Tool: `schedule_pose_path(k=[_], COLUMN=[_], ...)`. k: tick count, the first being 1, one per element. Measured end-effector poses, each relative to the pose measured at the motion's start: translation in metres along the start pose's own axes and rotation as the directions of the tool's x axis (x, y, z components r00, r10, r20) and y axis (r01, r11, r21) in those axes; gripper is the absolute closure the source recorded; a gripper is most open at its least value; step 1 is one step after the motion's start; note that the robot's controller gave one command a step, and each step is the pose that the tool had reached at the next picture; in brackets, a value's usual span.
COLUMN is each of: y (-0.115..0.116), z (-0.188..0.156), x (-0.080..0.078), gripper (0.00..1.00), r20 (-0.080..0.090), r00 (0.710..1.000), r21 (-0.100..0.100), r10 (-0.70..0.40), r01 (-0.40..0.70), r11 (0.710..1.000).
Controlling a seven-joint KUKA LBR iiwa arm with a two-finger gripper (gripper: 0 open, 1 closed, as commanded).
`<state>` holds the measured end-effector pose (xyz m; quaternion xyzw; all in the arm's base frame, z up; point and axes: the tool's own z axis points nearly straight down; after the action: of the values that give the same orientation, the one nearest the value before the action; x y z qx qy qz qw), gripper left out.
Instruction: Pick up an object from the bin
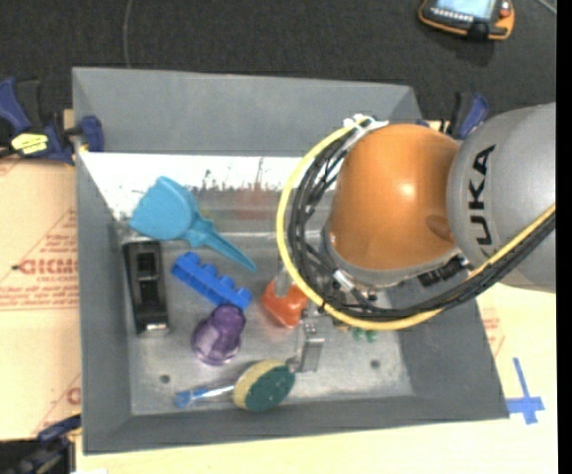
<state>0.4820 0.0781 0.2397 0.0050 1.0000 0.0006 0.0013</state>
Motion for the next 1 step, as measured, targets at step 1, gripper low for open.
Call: schedule_pose_path(k=[1], y=[0.0004], z=[0.0003], x=[-0.0001], gripper=[0.00], r20=[0.000], r00=[1.000], r21=[0.000], r10=[0.000], r01=[0.000], r11=[1.000])
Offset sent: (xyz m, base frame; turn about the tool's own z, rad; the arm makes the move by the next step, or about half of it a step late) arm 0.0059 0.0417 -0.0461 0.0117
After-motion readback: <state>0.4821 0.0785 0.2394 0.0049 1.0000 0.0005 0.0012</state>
